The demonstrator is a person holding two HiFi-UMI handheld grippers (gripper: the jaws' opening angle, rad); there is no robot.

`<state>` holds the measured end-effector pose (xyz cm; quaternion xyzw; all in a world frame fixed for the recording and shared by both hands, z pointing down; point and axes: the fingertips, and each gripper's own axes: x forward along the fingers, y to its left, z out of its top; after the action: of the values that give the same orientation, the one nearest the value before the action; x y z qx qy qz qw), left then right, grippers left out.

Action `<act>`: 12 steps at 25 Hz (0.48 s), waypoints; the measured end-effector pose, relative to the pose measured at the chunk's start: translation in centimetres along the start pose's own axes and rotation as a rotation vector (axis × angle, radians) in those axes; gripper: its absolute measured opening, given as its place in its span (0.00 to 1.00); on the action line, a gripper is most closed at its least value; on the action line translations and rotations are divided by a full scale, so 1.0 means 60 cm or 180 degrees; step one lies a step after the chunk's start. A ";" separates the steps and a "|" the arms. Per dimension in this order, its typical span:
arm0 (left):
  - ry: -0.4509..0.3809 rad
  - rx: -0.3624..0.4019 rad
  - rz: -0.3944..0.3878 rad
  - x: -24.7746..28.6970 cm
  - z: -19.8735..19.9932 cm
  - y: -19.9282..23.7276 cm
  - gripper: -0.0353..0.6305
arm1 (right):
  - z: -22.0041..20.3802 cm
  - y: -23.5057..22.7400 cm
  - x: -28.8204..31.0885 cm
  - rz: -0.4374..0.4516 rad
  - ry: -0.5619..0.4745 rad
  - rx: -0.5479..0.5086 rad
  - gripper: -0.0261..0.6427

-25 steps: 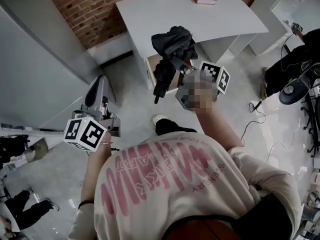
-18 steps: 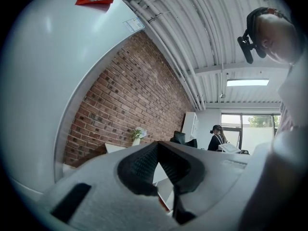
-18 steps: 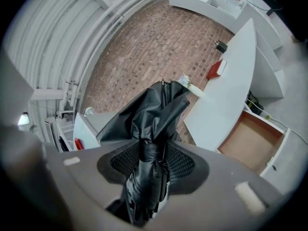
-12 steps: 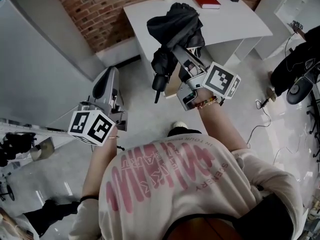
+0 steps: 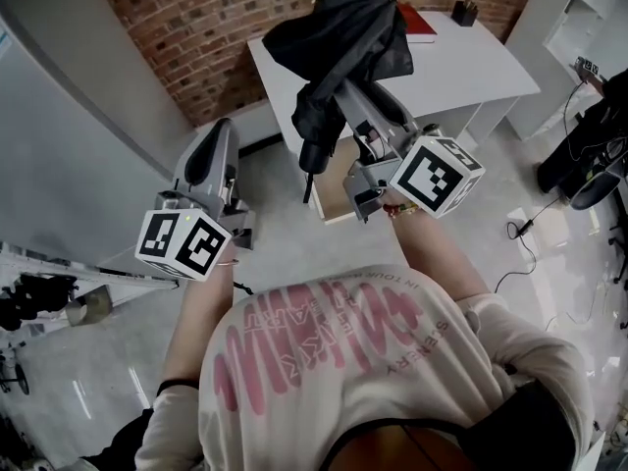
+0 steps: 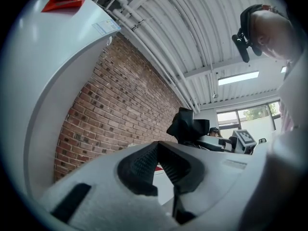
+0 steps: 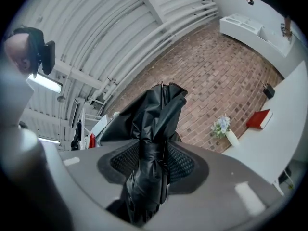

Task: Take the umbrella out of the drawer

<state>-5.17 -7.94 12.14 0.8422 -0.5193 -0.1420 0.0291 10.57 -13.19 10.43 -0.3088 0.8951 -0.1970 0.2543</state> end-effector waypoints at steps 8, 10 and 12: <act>-0.0068 0.0102 -0.0181 0.074 0.015 -0.039 0.06 | 0.054 0.000 0.007 0.0066 -0.0190 -0.0338 0.32; -0.0090 0.0108 -0.0204 0.087 0.016 -0.047 0.06 | 0.065 -0.003 0.004 0.0080 -0.0229 -0.0361 0.32; -0.0113 0.0107 -0.0231 0.097 0.015 -0.053 0.06 | 0.072 -0.005 0.001 0.0094 -0.0273 -0.0346 0.32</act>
<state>-0.23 -11.50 9.42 0.8582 -0.4912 -0.1491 0.0005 13.17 -14.31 7.14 -0.3171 0.8972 -0.1309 0.2781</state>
